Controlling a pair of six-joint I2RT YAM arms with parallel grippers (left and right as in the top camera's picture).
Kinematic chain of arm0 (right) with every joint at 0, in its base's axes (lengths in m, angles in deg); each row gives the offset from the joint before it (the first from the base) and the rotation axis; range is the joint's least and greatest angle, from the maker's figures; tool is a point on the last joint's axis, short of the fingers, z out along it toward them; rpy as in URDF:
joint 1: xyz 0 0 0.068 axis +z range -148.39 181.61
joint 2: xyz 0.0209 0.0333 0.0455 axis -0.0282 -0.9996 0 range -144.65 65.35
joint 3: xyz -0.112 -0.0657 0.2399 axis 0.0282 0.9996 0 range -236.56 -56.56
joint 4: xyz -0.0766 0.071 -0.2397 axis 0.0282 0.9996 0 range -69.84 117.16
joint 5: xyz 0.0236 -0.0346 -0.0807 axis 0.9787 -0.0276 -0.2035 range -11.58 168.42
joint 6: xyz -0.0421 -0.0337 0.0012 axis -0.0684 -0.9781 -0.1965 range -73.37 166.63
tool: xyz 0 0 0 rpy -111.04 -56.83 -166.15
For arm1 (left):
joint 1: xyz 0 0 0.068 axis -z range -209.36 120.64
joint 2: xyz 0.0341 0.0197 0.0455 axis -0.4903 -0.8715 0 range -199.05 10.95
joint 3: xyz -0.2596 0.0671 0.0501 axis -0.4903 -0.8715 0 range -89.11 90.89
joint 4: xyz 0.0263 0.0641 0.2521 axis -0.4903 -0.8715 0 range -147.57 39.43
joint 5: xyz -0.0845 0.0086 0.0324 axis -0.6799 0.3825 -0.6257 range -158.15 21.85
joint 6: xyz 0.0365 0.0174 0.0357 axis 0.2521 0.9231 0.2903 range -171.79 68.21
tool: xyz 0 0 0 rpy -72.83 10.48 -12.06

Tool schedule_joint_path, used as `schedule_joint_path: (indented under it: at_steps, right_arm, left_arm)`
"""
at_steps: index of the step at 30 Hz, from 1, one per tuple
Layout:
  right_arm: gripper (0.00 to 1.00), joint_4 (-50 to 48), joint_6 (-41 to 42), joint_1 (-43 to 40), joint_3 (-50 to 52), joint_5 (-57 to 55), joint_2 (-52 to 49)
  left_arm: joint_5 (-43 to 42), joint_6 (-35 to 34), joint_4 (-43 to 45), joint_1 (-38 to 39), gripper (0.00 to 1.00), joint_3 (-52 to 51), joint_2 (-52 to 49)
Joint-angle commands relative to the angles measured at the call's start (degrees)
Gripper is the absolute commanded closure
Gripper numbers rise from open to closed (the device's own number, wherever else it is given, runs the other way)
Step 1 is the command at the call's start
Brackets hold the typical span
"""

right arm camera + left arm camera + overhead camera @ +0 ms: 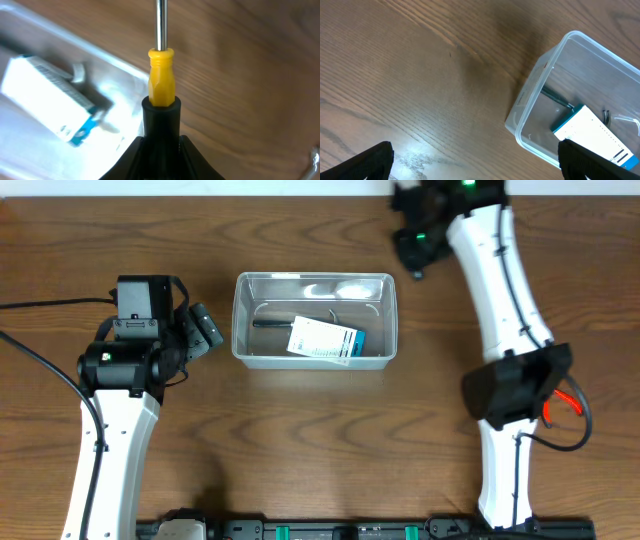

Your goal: Pack container

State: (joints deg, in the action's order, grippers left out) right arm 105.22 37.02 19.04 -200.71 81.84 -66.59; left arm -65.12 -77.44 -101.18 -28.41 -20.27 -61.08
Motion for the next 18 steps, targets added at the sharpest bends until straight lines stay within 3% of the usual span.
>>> schedule_joint_path:
  at_steps: [1,5,10,15,16,18]
  right_arm:
    - [0.76,0.7,-6.3,6.0,-2.4,0.7,2.2]
    - [0.75,0.7,-12.3,11.8,-2.2,0.7,2.2]
    - [0.8,1.0,-20.1,17.1,-1.7,0.7,2.2]
    - [0.74,1.3,-22.8,20.2,-0.1,0.7,2.2]
    - [0.68,1.3,-22.8,20.5,0.3,0.6,2.2]
    - [0.33,1.0,-22.8,20.7,0.9,0.0,2.2]
  left_arm:
    - [0.7,0.1,-0.1,-0.2,0.02,0.6,-0.4]
    - [0.7,0.1,-0.1,-0.2,0.02,0.6,-0.4]
    - [0.7,0.1,-0.1,-0.2,0.02,0.6,-0.4]
    - [0.7,0.1,-0.1,-0.2,0.02,0.6,-0.4]
    - [0.7,0.1,-0.1,-0.2,0.02,0.6,-0.4]
    - [0.7,0.1,-0.1,-0.2,0.02,0.6,-0.4]
